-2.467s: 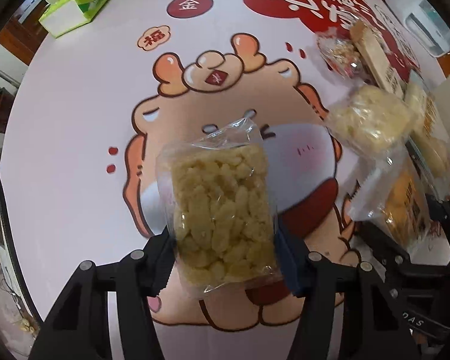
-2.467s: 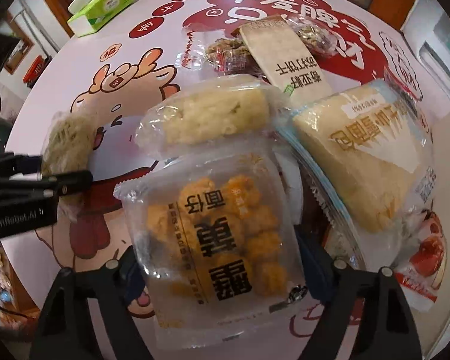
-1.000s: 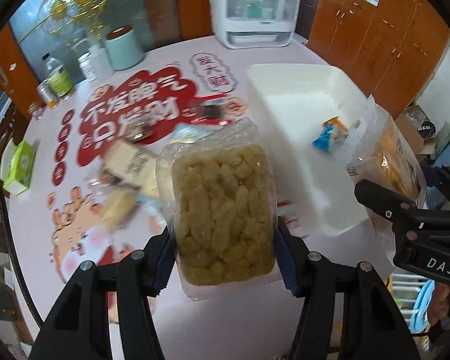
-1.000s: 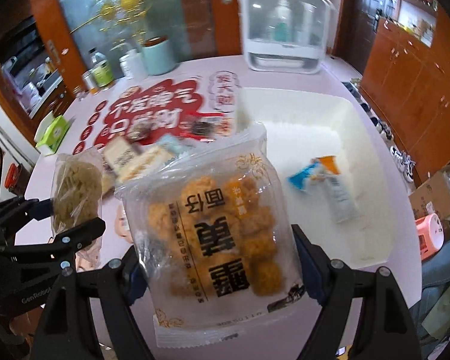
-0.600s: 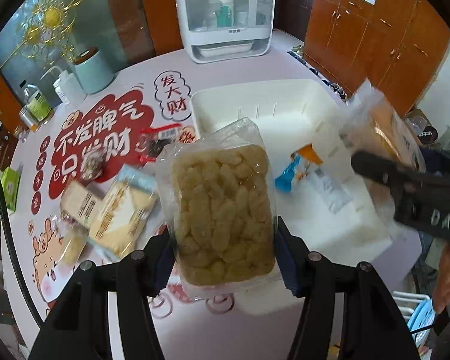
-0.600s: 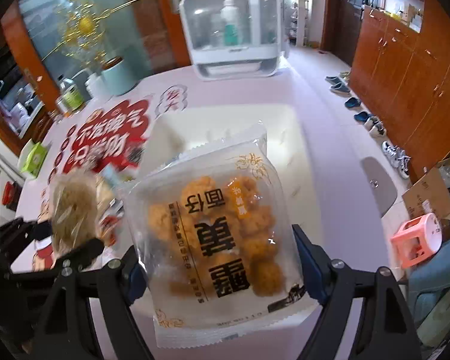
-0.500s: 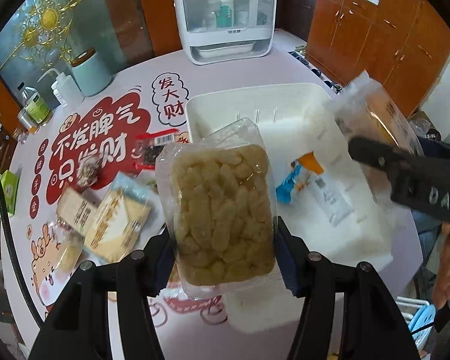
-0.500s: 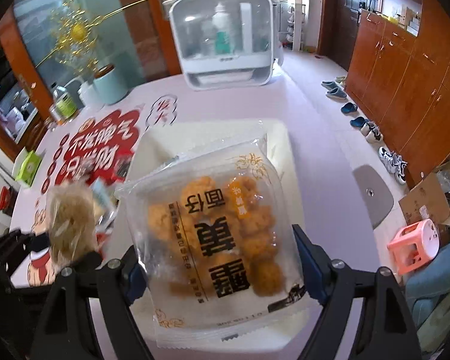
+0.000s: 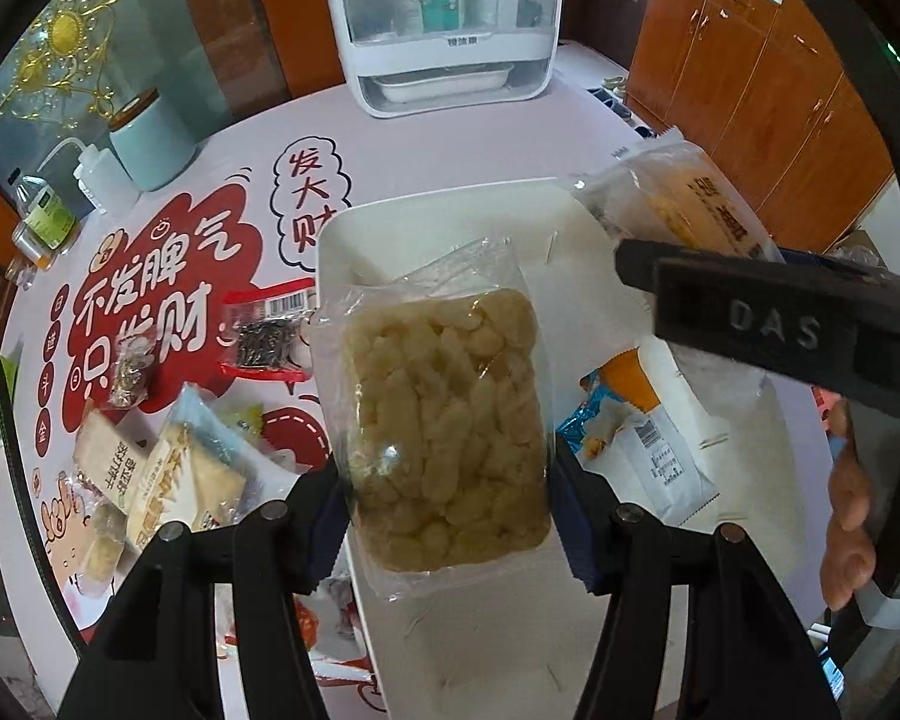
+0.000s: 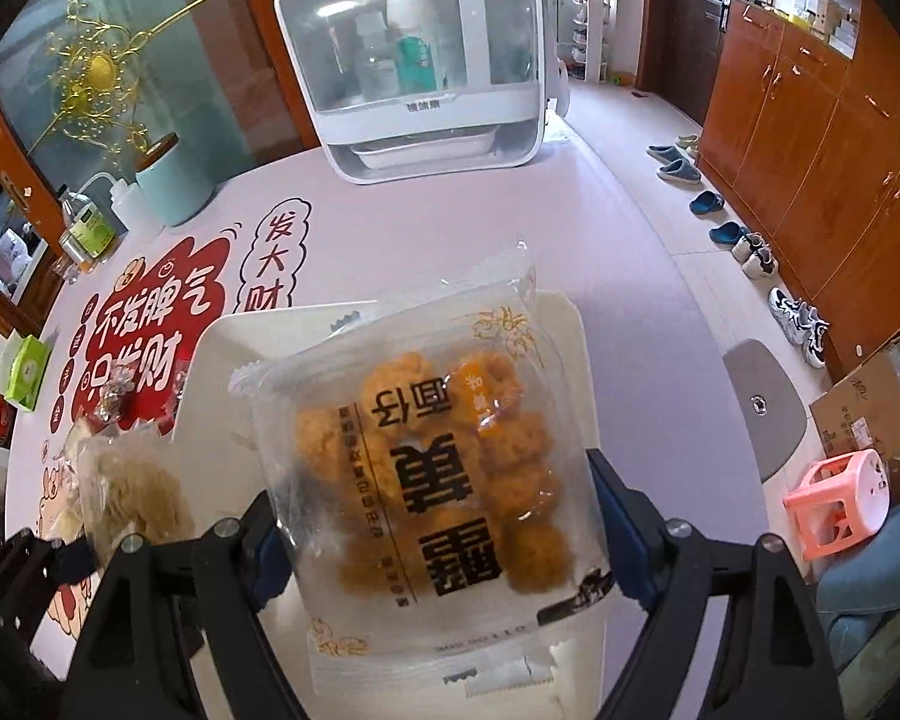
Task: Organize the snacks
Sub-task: 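Carry both bags over the white tray and release them inside, then withdraw both tools from the tray toward the remaining snacks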
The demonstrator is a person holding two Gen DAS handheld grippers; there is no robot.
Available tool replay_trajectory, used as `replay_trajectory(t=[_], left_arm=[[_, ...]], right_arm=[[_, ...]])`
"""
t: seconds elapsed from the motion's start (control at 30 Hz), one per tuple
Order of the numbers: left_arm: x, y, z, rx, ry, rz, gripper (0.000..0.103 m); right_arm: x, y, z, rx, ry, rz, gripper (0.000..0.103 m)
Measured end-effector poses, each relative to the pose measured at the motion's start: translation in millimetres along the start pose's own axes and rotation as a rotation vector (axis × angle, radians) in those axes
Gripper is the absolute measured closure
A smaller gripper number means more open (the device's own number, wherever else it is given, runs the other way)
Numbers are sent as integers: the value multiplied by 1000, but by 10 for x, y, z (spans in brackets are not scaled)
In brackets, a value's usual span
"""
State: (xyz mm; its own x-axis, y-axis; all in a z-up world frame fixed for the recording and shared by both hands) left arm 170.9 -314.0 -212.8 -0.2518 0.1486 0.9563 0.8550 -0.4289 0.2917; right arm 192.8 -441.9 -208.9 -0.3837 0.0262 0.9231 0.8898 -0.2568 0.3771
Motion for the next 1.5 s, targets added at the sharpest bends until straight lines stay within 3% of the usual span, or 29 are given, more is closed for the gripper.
replay_trajectory(t=[0.07,0.13,0.3,0.4,0.67,1.5], left_arm=[[-27,11,-18,4,4,1,32],[-30,22,-21,7,6,-7,10],[-80,11,-21,7,2,19,1],[-79,-1,20,20,16,15,1],[-19,-55,42,44,10,8,1],[398,-401,63,47,15,-30,1]], right_arm=[[-72,37,-15,-4,8,7,17],[-136,57,-17,-6,17,17,16],[-252,57,-9,-30,41,16,11],[-188,108,25,-33,65,-41,0],[-130,109,111,2,72,-56,0],[136,-347,148,-8,96,-42,0]])
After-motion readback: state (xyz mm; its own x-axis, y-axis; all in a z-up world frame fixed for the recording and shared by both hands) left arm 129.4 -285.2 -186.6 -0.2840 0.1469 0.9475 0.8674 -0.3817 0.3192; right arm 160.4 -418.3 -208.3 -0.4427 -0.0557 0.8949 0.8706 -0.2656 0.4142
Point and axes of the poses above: each gripper's, at about its wrist camera, not at the fingertips, and x roughly against the way its jaws point, z to its left, y to its top, the point moved 9 cm from there along -x, roughly the way its jaws point, and after that the axes turned 6 degrees about z, right-handed, at the moved point
